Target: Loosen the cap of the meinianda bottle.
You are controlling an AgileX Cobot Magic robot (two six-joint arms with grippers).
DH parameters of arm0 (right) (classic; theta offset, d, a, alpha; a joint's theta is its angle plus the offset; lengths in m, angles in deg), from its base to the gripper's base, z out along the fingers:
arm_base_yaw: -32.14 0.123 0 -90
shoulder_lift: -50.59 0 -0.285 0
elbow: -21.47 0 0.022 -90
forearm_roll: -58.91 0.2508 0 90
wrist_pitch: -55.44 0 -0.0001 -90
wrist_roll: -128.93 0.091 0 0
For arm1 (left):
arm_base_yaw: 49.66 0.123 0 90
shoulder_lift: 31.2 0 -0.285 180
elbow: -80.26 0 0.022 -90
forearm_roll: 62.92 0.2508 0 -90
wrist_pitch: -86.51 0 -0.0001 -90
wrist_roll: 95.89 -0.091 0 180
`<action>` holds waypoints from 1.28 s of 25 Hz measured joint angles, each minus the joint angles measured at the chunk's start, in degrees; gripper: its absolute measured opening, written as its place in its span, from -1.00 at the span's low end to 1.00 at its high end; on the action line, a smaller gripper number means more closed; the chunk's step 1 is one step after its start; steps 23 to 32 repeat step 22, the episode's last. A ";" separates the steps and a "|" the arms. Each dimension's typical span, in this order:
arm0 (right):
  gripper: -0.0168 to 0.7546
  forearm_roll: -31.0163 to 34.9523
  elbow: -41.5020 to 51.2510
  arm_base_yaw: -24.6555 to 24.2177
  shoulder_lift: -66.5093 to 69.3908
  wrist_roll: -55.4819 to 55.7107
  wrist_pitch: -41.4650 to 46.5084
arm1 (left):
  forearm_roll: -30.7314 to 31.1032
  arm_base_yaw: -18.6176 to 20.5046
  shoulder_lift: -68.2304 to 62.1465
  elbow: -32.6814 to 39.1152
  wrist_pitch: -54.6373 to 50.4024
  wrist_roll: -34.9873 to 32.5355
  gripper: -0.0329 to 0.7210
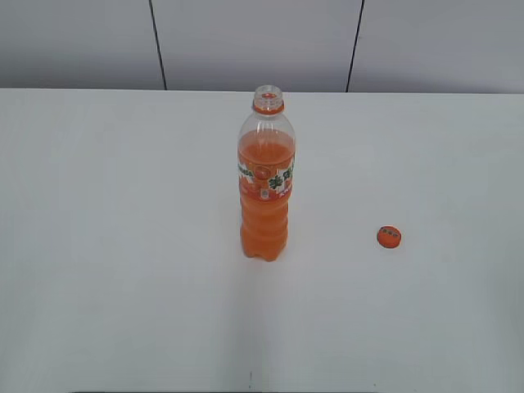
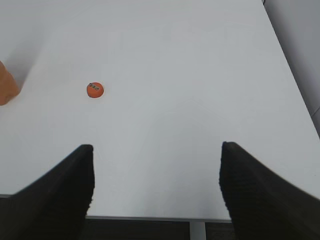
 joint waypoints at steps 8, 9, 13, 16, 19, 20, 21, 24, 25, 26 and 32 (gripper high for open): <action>0.56 0.00 0.00 0.00 0.00 0.08 0.00 | 0.00 0.00 0.00 0.00 0.00 0.00 0.32; 0.56 0.00 0.00 0.00 0.00 0.08 0.00 | 0.00 0.00 0.00 0.00 0.00 0.00 0.31; 0.56 0.00 0.00 0.00 0.00 0.08 0.00 | 0.00 0.00 0.00 0.00 0.00 0.00 0.31; 0.56 0.00 0.00 0.00 0.00 0.10 0.00 | 0.00 0.00 0.00 0.00 0.00 0.00 0.31; 0.56 0.00 0.00 0.00 0.00 0.10 0.00 | 0.00 0.00 0.00 0.00 0.00 0.00 0.30; 0.56 0.00 0.00 0.00 0.00 0.10 0.00 | 0.00 0.00 0.00 0.00 0.00 0.00 0.30; 0.56 0.00 0.00 0.00 0.00 0.10 0.00 | 0.00 0.00 0.00 0.00 0.00 0.00 0.30; 0.56 0.00 0.00 0.00 0.00 0.10 0.00 | 0.00 0.00 0.00 0.00 0.00 0.00 0.30; 0.56 0.00 0.00 0.00 0.00 0.10 0.00 | 0.00 0.00 0.00 0.00 0.00 0.00 0.30; 0.56 0.00 0.00 0.00 0.00 0.10 0.00 | 0.00 0.00 0.00 0.00 0.00 0.00 0.30; 0.56 0.00 0.00 0.00 0.00 0.10 0.00 | 0.00 0.00 0.00 0.00 0.00 0.00 0.30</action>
